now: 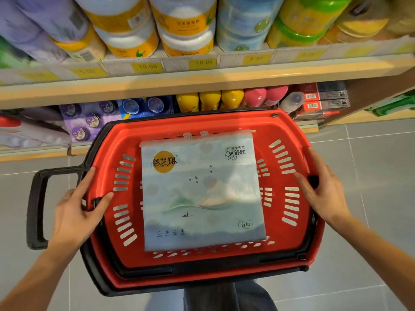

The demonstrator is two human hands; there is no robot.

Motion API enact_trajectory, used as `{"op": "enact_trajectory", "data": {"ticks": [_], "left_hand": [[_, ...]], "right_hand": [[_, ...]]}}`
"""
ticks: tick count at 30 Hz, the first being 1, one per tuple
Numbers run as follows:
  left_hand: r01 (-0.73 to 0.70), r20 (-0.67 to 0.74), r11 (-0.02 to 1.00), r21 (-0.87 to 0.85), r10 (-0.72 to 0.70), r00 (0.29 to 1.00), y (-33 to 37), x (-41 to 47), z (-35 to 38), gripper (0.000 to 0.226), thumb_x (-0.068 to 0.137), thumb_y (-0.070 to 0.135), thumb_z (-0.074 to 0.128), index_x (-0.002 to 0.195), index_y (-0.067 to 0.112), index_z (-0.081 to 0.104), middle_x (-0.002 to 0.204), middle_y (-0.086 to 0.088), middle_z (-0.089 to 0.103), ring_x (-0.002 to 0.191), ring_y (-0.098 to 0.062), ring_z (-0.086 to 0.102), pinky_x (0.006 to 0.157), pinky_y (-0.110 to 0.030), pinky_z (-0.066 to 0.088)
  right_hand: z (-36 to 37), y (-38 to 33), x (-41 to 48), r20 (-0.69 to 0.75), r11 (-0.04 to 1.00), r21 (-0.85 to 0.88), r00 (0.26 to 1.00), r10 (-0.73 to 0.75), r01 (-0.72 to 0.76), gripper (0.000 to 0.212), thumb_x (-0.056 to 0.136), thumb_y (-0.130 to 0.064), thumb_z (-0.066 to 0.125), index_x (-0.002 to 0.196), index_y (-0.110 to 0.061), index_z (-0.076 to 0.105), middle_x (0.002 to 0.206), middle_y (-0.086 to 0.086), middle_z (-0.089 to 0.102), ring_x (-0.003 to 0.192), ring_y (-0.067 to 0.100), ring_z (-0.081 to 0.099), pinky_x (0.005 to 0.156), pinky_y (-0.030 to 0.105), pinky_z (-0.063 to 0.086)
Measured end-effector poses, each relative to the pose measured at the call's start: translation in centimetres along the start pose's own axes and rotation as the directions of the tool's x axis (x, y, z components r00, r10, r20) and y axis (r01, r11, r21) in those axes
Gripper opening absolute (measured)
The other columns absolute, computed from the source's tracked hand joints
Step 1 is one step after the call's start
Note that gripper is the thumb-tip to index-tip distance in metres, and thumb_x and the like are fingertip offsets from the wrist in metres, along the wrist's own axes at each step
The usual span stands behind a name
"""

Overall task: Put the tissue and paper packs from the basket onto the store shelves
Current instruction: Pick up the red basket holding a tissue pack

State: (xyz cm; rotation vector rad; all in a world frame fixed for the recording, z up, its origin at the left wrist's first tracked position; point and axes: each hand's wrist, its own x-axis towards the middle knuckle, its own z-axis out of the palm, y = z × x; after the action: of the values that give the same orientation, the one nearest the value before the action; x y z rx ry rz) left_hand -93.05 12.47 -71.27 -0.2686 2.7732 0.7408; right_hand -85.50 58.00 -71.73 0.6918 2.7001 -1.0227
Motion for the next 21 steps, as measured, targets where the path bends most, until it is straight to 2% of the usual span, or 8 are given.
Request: {"op": "enact_trajectory", "data": {"ticks": [4,7,9,12,15,16,19,21], "left_hand": [[0.051,0.03,0.998,-0.041,-0.05,0.998,0.5,-1.6,-3.6,0.071,0.077,0.036,0.067,0.131,0.057,0.026,0.1,-0.008,0.055,0.079,-0.029,0.061,0.084,-0.049,0.053],[0.092,0.049,0.993,-0.071,-0.088,0.995,1.1,-3.4,-7.4,0.071,0.074,0.044,0.064,0.136,0.05,0.03,0.097,-0.01,0.061,0.074,-0.027,0.064,0.077,-0.046,0.055],[0.101,0.06,0.993,-0.068,-0.097,0.993,1.6,-4.8,-10.3,0.07,0.074,0.044,0.064,0.136,0.049,0.029,0.096,-0.012,0.063,0.071,-0.025,0.065,0.075,-0.043,0.056],[0.118,0.057,0.984,-0.136,-0.111,0.992,2.7,-7.1,-15.2,0.073,0.073,0.048,0.063,0.138,0.045,0.03,0.1,-0.009,0.063,0.075,-0.024,0.067,0.074,-0.043,0.057],[0.091,0.012,0.981,-0.17,-0.09,0.996,4.1,-9.6,-20.8,0.068,0.074,0.049,0.069,0.131,0.052,0.034,0.093,-0.006,0.066,0.072,-0.021,0.067,0.074,-0.043,0.057],[0.073,-0.018,0.982,-0.175,-0.078,0.997,4.7,-10.5,-22.5,0.063,0.075,0.044,0.071,0.125,0.057,0.035,0.087,-0.007,0.066,0.065,-0.018,0.064,0.071,-0.041,0.056],[0.031,-0.126,0.992,-0.126,-0.047,0.991,7.0,-12.9,-27.9,0.063,0.078,0.026,0.071,0.111,0.06,0.029,0.068,-0.001,0.062,0.054,-0.007,0.053,0.055,-0.016,0.044],[0.037,-0.166,0.99,-0.134,-0.059,0.984,8.2,-14.8,-31.6,0.064,0.079,0.028,0.07,0.11,0.064,0.027,0.065,0.006,0.061,0.056,-0.01,0.055,0.053,-0.013,0.042]], "right_hand": [[-2.7,-2.7,-0.9,0.039,1.0,0.015,0.999,-0.021,0.02,0.061,0.087,-0.037,0.051,0.137,-0.044,0.017,0.125,0.015,0.051,0.093,0.019,0.057,0.078,0.037,0.052],[-5.5,-5.8,-2.2,0.053,0.998,0.013,0.997,-0.059,0.059,0.066,0.079,-0.061,0.043,0.138,-0.043,0.019,0.117,0.005,0.051,0.089,0.02,0.059,0.077,0.038,0.054],[-7.6,-8.2,-3.2,0.069,0.997,0.019,0.995,-0.07,0.069,0.074,0.074,-0.068,0.038,0.139,-0.039,0.021,0.113,0.003,0.05,0.086,0.019,0.057,0.078,0.038,0.054],[-10.9,-11.8,-5.2,0.062,0.995,-0.014,0.993,-0.102,0.103,0.073,0.078,-0.064,0.043,0.141,-0.031,0.025,0.112,0.013,0.057,0.081,0.02,0.057,0.075,0.03,0.05],[-14.7,-15.6,-7.1,0.064,0.99,0.002,0.988,-0.139,0.139,0.063,0.085,-0.046,0.053,0.14,-0.032,0.027,0.116,0.016,0.059,0.09,0.028,0.064,0.078,0.038,0.053],[-15.9,-16.9,-7.6,0.063,0.988,0.007,0.986,-0.152,0.152,0.061,0.086,-0.038,0.055,0.14,-0.032,0.028,0.119,0.015,0.059,0.094,0.029,0.064,0.08,0.042,0.054],[-19.3,-21.1,-9.4,0.03,0.974,0.048,0.975,-0.221,0.22,0.06,0.085,-0.034,0.058,0.138,-0.031,0.03,0.122,0.01,0.059,0.1,0.028,0.063,0.082,0.049,0.053],[-21.6,-24.0,-10.6,0.0,0.955,0.045,0.956,-0.295,0.294,0.06,0.085,-0.03,0.061,0.138,-0.026,0.033,0.122,0.01,0.06,0.103,0.029,0.062,0.085,0.046,0.052]]}}
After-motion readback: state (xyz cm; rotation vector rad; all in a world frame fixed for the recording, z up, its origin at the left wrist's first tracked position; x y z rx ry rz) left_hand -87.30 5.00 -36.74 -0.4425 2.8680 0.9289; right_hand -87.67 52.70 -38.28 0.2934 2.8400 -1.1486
